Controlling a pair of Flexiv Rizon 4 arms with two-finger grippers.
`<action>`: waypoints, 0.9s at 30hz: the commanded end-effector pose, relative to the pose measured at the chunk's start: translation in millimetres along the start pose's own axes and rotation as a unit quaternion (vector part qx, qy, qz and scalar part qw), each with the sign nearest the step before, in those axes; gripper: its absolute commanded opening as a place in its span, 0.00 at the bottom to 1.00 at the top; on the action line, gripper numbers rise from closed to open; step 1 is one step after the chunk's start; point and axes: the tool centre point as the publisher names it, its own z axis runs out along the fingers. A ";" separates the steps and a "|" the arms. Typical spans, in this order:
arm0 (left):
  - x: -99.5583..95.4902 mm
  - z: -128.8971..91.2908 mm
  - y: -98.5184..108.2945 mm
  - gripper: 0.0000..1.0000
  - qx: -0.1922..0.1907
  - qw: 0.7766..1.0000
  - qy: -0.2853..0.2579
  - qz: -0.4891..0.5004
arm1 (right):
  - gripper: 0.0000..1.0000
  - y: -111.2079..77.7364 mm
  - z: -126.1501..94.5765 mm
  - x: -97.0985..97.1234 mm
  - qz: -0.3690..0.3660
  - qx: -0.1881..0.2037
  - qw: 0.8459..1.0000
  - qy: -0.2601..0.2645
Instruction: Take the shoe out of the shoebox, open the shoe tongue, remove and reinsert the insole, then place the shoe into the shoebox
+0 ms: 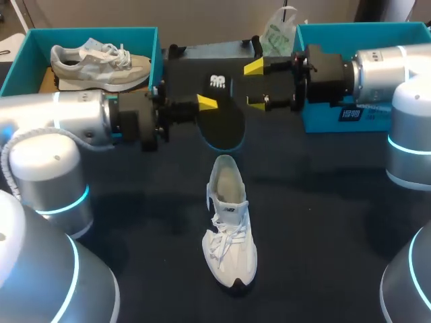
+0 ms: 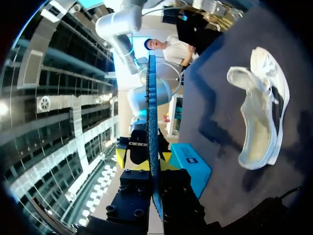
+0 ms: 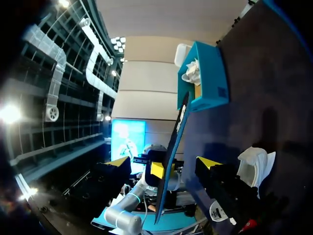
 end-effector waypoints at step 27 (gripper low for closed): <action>-21.7 -33.7 -6.7 0.00 0.003 0.843 0.137 -0.520 | 1.00 -5.2 -3.9 2.0 0.000 -0.004 1.000 -0.002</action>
